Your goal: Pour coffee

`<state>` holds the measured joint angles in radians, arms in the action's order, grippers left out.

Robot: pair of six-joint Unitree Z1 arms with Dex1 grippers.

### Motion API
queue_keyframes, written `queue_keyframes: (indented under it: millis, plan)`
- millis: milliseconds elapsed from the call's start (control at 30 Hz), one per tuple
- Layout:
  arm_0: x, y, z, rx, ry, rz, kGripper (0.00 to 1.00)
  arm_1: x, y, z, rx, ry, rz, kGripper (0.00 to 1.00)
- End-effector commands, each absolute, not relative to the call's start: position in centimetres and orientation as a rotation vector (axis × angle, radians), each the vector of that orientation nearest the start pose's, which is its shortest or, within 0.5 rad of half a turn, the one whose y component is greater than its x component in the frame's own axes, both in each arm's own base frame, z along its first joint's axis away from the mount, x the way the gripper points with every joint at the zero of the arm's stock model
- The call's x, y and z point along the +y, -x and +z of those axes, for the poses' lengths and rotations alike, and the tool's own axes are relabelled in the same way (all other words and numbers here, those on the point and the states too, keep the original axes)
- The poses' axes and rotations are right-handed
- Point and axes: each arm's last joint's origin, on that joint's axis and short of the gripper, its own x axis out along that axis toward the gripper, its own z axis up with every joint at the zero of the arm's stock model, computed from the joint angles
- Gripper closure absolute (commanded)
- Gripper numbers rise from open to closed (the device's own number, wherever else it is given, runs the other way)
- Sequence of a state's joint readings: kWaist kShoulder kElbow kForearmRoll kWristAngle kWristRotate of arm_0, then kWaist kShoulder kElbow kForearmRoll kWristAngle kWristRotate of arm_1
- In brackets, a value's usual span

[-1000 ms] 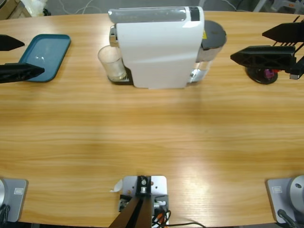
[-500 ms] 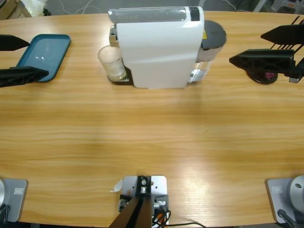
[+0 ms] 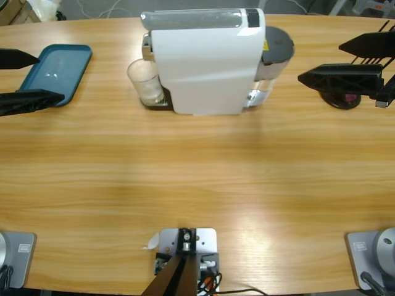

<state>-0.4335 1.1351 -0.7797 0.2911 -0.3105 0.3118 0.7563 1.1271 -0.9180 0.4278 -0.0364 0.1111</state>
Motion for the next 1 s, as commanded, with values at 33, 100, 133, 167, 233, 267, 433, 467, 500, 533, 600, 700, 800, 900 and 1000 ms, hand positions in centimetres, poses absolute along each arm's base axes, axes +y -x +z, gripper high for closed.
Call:
queue_keyframes:
  millis: [33, 100, 133, 167, 233, 267, 433, 467, 500, 533, 600, 700, 800, 900, 1000]
  plan:
    - [-8.56, -15.2, 31.11, 0.594, -0.33, -0.825, 0.0, 11.6, -12.25, 35.04, 0.668, 0.154, 0.666, 0.0]
    - [-8.54, -15.19, 31.08, 0.596, -0.33, -0.823, 0.0, 11.54, -12.18, 34.99, 0.668, 0.154, 0.666, 0.0]
    - [-8.51, -15.17, 31.07, 0.595, -0.33, -0.822, 0.0, 11.54, -12.17, 34.96, 0.669, 0.155, 0.666, 0.0]
    - [-8.51, -15.14, 31.07, 0.595, -0.33, -0.823, 0.0, 11.56, -12.19, 34.92, 0.671, 0.155, 0.666, 0.0]
    - [-8.51, -15.11, 31.0, 0.596, -0.331, -0.827, 0.0, 11.62, -12.26, 34.87, 0.672, 0.156, 0.665, 0.0]
    - [-8.53, -15.15, 30.93, 0.599, -0.331, -0.829, 0.0, 11.61, -12.27, 34.87, 0.672, 0.156, 0.665, 0.0]
    - [-8.67, -15.39, 30.76, 0.611, -0.327, -0.834, 0.0, 11.56, -12.19, 34.73, 0.676, 0.158, 0.665, 0.0]
    - [-8.67, -15.41, 30.75, 0.612, -0.327, -0.834, 0.0, 11.57, -12.2, 34.7, 0.677, 0.158, 0.665, 0.0]
    - [-8.69, -15.46, 30.71, 0.614, -0.328, -0.832, 0.0, 11.56, -12.2, 34.67, 0.678, 0.158, 0.665, 0.0]
    - [-8.7, -15.49, 30.62, 0.618, -0.329, -0.832, 0.0, 11.56, -12.19, 34.65, 0.678, 0.159, 0.665, 0.0]
    - [-8.73, -15.58, 30.6, 0.62, -0.33, -0.831, 0.0, 11.56, -12.19, 34.62, 0.678, 0.159, 0.665, 0.0]
    - [-8.74, -15.61, 30.56, 0.622, -0.331, -0.83, 0.0, 11.47, -12.11, 34.55, 0.679, 0.157, 0.664, 0.0]
    - [-8.73, -15.62, 30.56, 0.622, -0.333, -0.829, 0.0, 11.37, -12.0, 34.57, 0.677, 0.154, 0.664, 0.0]
    - [-8.76, -15.65, 30.59, 0.621, -0.333, -0.83, 0.0, 11.33, -11.97, 34.55, 0.676, 0.154, 0.662, 0.0]
    - [-8.76, -15.65, 30.57, 0.623, -0.332, -0.831, 0.0, 11.34, -11.98, 34.57, 0.675, 0.153, 0.662, 0.0]
